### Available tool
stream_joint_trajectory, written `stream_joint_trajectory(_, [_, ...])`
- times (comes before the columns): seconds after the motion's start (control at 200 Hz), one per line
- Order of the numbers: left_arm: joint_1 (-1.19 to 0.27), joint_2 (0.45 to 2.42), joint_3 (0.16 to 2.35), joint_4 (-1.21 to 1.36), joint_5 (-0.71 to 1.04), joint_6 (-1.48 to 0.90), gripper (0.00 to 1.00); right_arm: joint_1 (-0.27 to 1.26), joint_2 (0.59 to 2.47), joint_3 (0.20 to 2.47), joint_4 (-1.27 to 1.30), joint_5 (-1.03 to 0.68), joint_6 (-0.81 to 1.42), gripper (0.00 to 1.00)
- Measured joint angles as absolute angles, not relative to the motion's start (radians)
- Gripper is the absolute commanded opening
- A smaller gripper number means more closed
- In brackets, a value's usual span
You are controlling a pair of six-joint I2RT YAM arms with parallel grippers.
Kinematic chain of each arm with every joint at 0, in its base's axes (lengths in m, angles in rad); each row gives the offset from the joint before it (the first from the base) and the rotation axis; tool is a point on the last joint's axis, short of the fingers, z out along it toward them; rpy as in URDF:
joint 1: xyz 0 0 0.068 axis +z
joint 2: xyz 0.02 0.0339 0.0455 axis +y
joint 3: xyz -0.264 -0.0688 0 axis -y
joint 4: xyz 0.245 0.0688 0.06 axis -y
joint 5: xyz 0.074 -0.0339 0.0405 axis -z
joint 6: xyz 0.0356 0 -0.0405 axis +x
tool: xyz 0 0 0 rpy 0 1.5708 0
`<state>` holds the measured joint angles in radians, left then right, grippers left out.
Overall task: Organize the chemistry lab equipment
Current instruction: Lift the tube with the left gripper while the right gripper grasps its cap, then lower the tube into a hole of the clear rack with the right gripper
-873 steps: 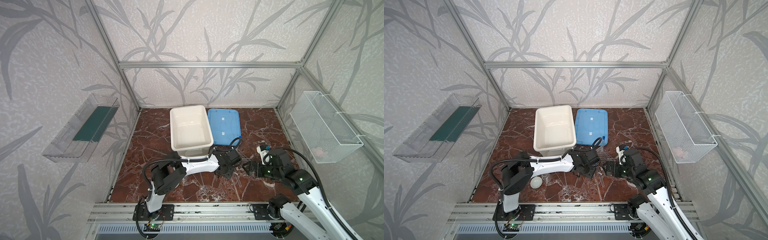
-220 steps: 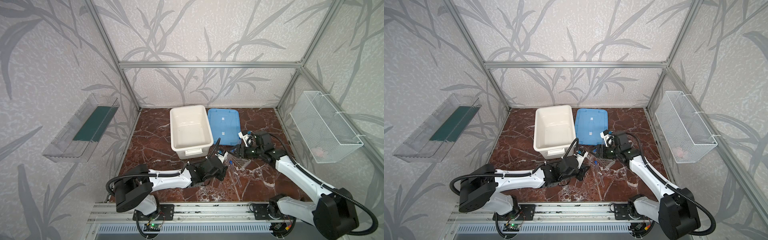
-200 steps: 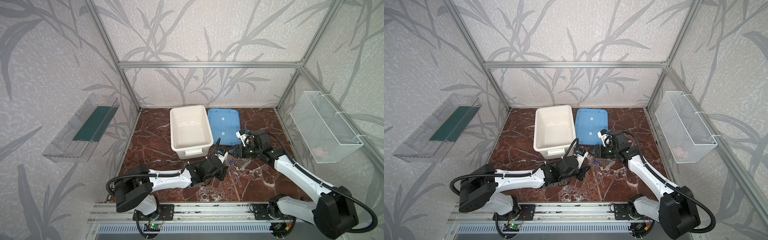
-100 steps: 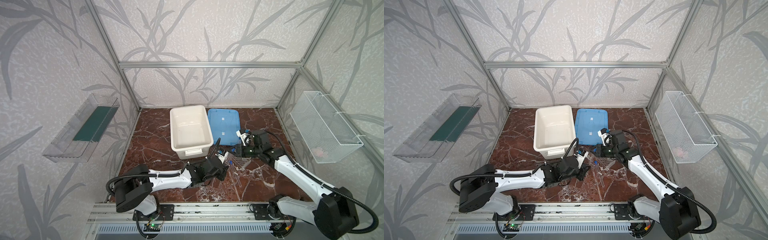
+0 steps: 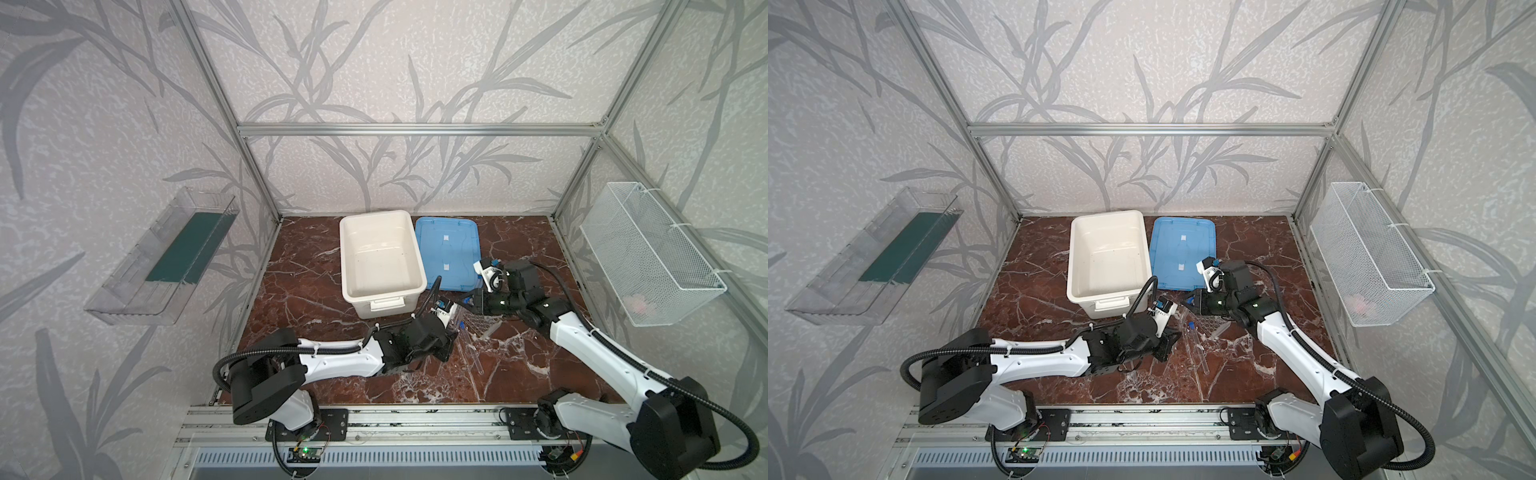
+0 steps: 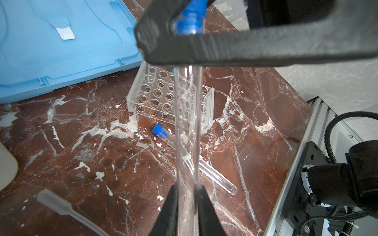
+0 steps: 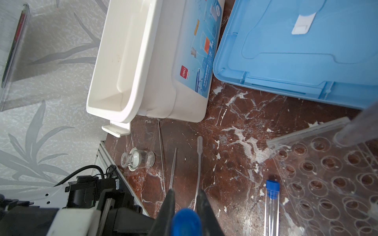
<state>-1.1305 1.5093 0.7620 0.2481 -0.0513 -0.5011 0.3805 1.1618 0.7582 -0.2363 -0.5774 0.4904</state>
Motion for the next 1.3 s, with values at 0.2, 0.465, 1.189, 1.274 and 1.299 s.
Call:
stream_joint_trajectory(0.2, [-1.13,1.509,0.762,0.25,-0.052,-0.502,0.38,0.381,1.156,0.758,-0.236,-0.567,0.49,0.16])
stream_joint_trajectory(0.465, [-1.131,1.509,0.762,0.279,-0.051,-0.52,0.99,0.381,1.091,0.748,-0.241,-0.503,0.478,0.16])
stream_joint_trajectory(1.189, [-1.088,1.652,0.993,0.302,0.151,-0.646,0.99,0.38,0.913,0.712,-0.158,0.069,0.231,0.19])
stream_joint_trajectory(1.274, [-1.071,1.661,0.993,0.304,0.147,-0.659,0.99,0.38,0.945,0.697,-0.109,0.093,0.212,0.18])
stream_joint_trajectory(1.299, [-1.069,1.663,0.993,0.303,0.142,-0.664,0.99,0.38,0.953,0.69,-0.093,0.099,0.208,0.18])
